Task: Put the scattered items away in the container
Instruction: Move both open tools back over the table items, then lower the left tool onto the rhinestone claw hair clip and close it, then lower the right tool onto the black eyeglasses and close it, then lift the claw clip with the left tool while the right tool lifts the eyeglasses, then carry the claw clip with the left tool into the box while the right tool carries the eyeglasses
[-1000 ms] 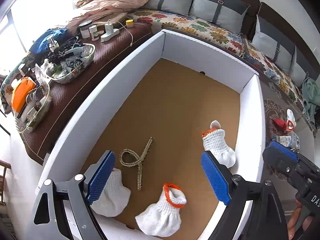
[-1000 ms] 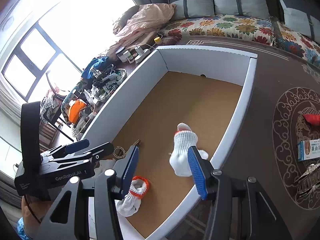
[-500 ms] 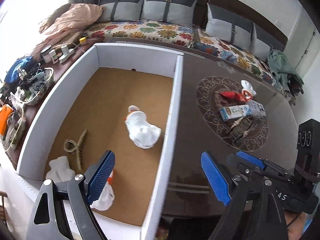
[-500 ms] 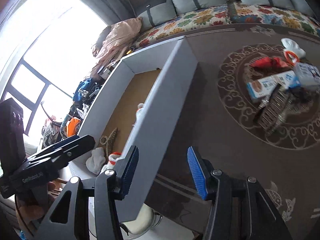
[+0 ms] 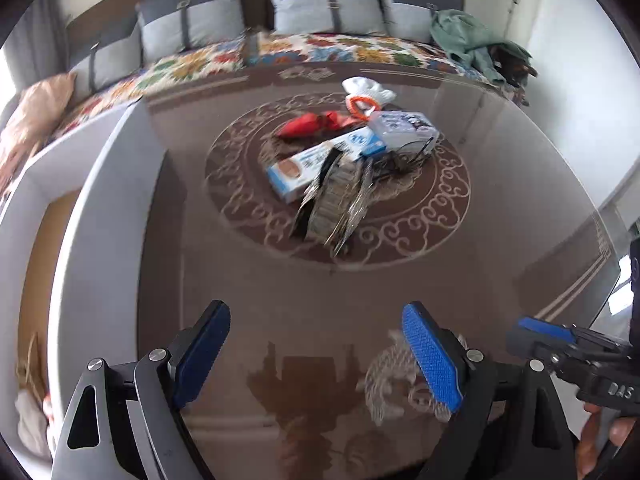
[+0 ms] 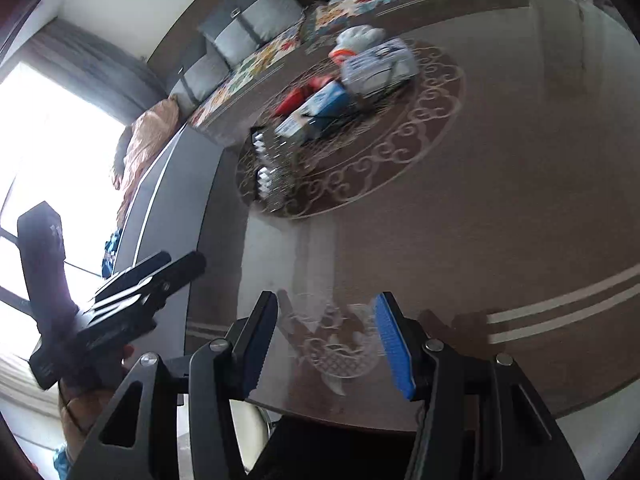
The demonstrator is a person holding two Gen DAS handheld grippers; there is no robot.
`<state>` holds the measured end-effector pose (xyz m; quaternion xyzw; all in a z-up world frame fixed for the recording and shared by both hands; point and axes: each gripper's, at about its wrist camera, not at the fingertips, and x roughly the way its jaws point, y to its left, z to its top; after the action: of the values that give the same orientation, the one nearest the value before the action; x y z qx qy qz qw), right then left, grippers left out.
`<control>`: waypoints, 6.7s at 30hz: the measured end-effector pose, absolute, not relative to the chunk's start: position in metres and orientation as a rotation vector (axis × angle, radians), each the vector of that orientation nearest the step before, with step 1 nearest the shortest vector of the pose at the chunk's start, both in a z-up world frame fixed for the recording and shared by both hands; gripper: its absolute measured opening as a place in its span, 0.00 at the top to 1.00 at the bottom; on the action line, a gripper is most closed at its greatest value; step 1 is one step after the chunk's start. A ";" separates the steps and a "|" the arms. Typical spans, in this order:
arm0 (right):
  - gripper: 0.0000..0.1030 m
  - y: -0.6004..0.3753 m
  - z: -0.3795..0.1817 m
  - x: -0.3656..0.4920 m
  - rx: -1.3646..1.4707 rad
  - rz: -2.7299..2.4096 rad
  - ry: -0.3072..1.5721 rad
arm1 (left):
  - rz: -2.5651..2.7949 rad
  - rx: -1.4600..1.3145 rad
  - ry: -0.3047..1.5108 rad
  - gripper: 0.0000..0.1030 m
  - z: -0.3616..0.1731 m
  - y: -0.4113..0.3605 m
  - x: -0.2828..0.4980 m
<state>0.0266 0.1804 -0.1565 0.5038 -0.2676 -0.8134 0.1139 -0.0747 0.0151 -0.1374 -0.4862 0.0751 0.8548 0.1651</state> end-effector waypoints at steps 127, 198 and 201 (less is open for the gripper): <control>0.79 0.160 -0.102 -0.009 1.398 -2.447 -0.143 | 2.332 -1.503 -0.076 0.49 -0.147 0.036 -0.059; 0.88 -0.085 0.007 -0.069 1.056 -2.129 0.120 | 2.784 -1.374 -0.264 0.49 -0.032 -0.207 -0.083; 0.88 -0.144 0.010 -0.090 1.027 -2.046 0.117 | 2.851 -1.412 -0.294 0.49 -0.036 -0.253 -0.094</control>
<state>-0.0903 -0.1441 0.0096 0.4081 0.0467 -0.8134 0.4120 -0.0938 -0.2525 -0.0358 -0.4419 -0.0920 0.8920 -0.0266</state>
